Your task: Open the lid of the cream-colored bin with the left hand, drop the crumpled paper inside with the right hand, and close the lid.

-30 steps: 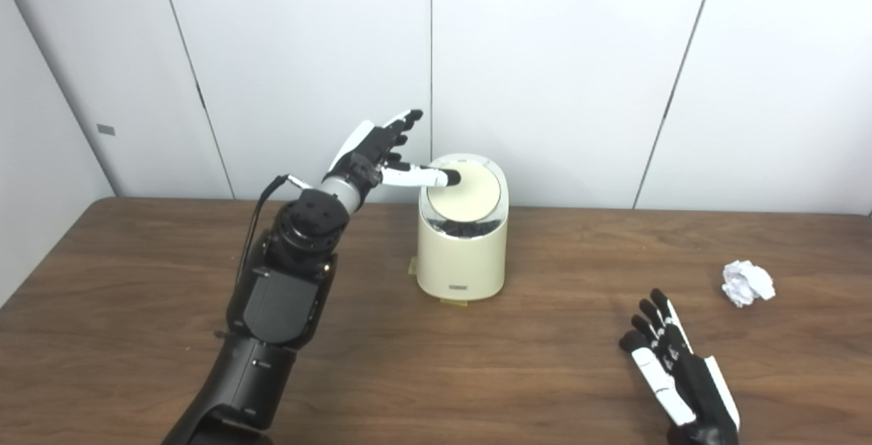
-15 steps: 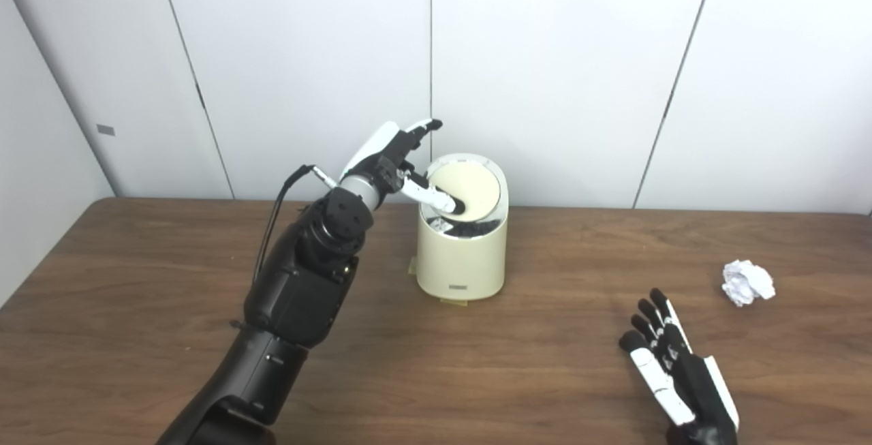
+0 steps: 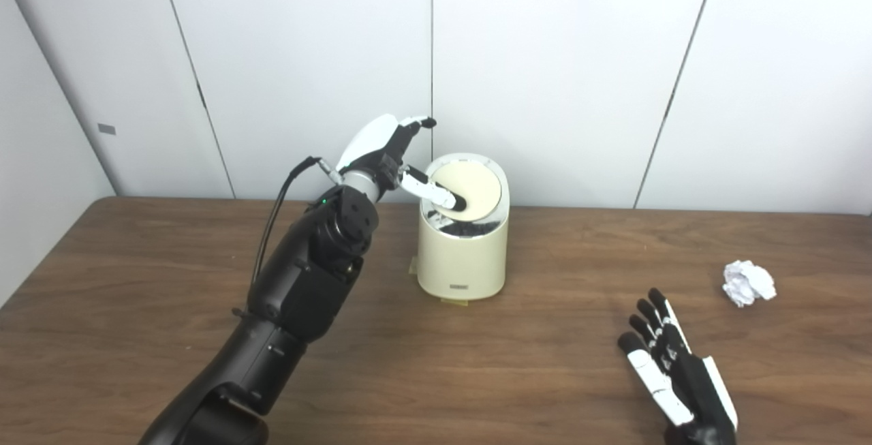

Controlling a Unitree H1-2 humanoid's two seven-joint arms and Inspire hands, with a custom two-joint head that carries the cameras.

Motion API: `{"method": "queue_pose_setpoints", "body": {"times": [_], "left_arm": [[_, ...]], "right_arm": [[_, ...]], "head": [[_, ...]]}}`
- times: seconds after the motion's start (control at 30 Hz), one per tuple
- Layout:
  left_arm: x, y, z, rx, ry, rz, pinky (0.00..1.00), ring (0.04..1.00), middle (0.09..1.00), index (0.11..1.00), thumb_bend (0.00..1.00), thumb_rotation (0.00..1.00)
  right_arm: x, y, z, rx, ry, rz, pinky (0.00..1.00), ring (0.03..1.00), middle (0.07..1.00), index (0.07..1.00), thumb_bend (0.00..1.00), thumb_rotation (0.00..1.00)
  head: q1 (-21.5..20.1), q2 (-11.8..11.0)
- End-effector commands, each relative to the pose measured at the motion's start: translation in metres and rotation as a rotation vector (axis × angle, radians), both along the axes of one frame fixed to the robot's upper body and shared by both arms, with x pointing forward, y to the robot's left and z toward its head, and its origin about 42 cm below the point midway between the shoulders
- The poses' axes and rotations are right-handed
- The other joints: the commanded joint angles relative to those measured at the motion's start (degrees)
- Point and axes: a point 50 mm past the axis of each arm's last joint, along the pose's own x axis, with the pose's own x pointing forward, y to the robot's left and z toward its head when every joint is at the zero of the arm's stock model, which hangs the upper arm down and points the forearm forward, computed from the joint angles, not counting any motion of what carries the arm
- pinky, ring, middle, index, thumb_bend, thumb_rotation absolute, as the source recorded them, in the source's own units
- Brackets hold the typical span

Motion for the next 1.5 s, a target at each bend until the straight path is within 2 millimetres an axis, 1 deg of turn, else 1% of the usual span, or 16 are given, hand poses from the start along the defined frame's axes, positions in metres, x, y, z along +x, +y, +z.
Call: {"method": "queue_pose_setpoints", "body": {"times": [0.0, 0.17, 0.23, 0.4, 0.5, 0.57, 0.6, 0.73, 0.9, 0.97, 1.1, 1.23, 1.27, 1.33, 1.4, 1.47], "left_arm": [[0.006, -0.006, 0.031, 0.048, -0.119, -0.017, 0.80, 0.931, 0.965, 0.941, 0.89, 0.04], [0.005, -0.014, 0.034, 0.173, -0.158, -0.076, 0.82, 0.937, 0.959, 0.945, 0.89, 0.03], [0.004, -0.020, 0.035, 0.257, -0.164, -0.113, 0.81, 0.941, 0.965, 0.950, 0.91, 0.01], [0.000, -0.031, 0.034, 0.463, -0.172, -0.178, 0.82, 0.944, 0.974, 0.955, 0.97, 0.00], [-0.003, -0.035, 0.032, 0.533, -0.171, -0.203, 0.84, 0.949, 0.971, 0.953, 0.99, 0.00], [-0.006, -0.037, 0.029, 0.557, -0.167, -0.222, 0.85, 0.958, 0.969, 0.953, 0.99, 0.00], [-0.007, -0.037, 0.028, 0.561, -0.165, -0.226, 0.85, 0.958, 0.968, 0.953, 0.99, 0.00], [-0.010, -0.035, 0.029, 0.518, -0.141, -0.228, 0.86, 0.950, 0.961, 0.951, 0.96, 0.00], [-0.011, -0.030, 0.038, 0.402, -0.096, -0.194, 0.80, 0.909, 0.936, 0.931, 0.95, 0.00], [-0.012, -0.026, 0.045, 0.329, -0.057, -0.182, 0.75, 0.903, 0.935, 0.935, 0.92, 0.00], [-0.011, -0.012, 0.062, 0.133, 0.019, -0.183, 0.73, 0.882, 0.931, 0.940, 0.89, 0.00], [-0.014, 0.009, 0.075, -0.073, 0.052, -0.192, 0.80, 0.890, 0.922, 0.944, 0.86, 0.00], [-0.015, 0.017, 0.077, -0.123, 0.048, -0.186, 0.80, 0.886, 0.913, 0.938, 0.85, 0.00], [-0.019, 0.030, 0.080, -0.198, 0.025, -0.145, 0.84, 0.890, 0.907, 0.929, 0.80, 0.01], [-0.023, 0.042, 0.078, -0.269, -0.020, -0.086, 0.83, 0.873, 0.881, 0.899, 0.70, 0.07], [-0.027, 0.048, 0.077, -0.338, -0.052, -0.049, 0.80, 0.856, 0.857, 0.878, 0.63, 0.10]], "right_arm": [[0.000, 0.003, 0.008, -0.002, -0.044, 0.012, 0.82, 0.938, 0.960, 0.970, 0.64, 0.62], [0.000, 0.003, 0.009, 0.010, -0.049, 0.012, 0.82, 0.938, 0.959, 0.974, 0.65, 0.62], [0.000, 0.003, 0.009, 0.020, -0.054, 0.011, 0.83, 0.946, 0.964, 0.978, 0.65, 0.59], [0.001, 0.004, 0.011, 0.031, -0.061, 0.012, 0.83, 0.952, 0.967, 0.983, 0.66, 0.59], [0.001, 0.004, 0.011, 0.044, -0.066, 0.013, 0.83, 0.951, 0.969, 0.983, 0.66, 0.57], [0.001, 0.004, 0.012, 0.022, -0.069, 0.015, 0.82, 0.943, 0.966, 0.984, 0.66, 0.60], [0.000, 0.005, 0.012, 0.017, -0.069, 0.015, 0.83, 0.948, 0.967, 0.984, 0.66, 0.60], [0.000, 0.004, 0.013, 0.052, -0.070, 0.013, 0.83, 0.952, 0.969, 0.983, 0.66, 0.59], [0.000, -0.001, 0.012, 0.032, -0.060, 0.003, 0.87, 0.958, 0.970, 0.983, 0.65, 0.60], [0.000, -0.002, 0.012, 0.041, -0.055, -0.002, 0.88, 0.957, 0.967, 0.978, 0.64, 0.60], [0.000, -0.004, 0.013, 0.047, -0.048, -0.011, 0.88, 0.952, 0.962, 0.969, 0.64, 0.59], [0.001, -0.006, 0.014, 0.027, -0.047, -0.016, 0.88, 0.943, 0.957, 0.964, 0.65, 0.61], [0.001, -0.006, 0.015, 0.032, -0.047, -0.015, 0.89, 0.944, 0.958, 0.963, 0.65, 0.62], [0.001, -0.007, 0.016, 0.024, -0.045, -0.014, 0.90, 0.947, 0.961, 0.964, 0.65, 0.61], [0.002, -0.007, 0.016, 0.021, -0.041, -0.016, 0.89, 0.939, 0.957, 0.959, 0.66, 0.63], [0.003, -0.009, 0.016, 0.015, -0.045, -0.012, 0.89, 0.938, 0.958, 0.960, 0.65, 0.63]], "head": [[-0.07, 0.00], [-0.01, 0.54], [-0.09, 0.71], [-0.03, 1.15], [-0.10, 1.22], [-0.14, 1.34], [-0.14, 1.34], [-0.18, 1.63], [-0.48, 2.20], [-0.58, 2.32], [-0.63, 2.53], [-0.65, 2.54], [-0.65, 2.52], [-0.63, 2.50], [-0.67, 2.48], [-0.60, 2.55]]}}
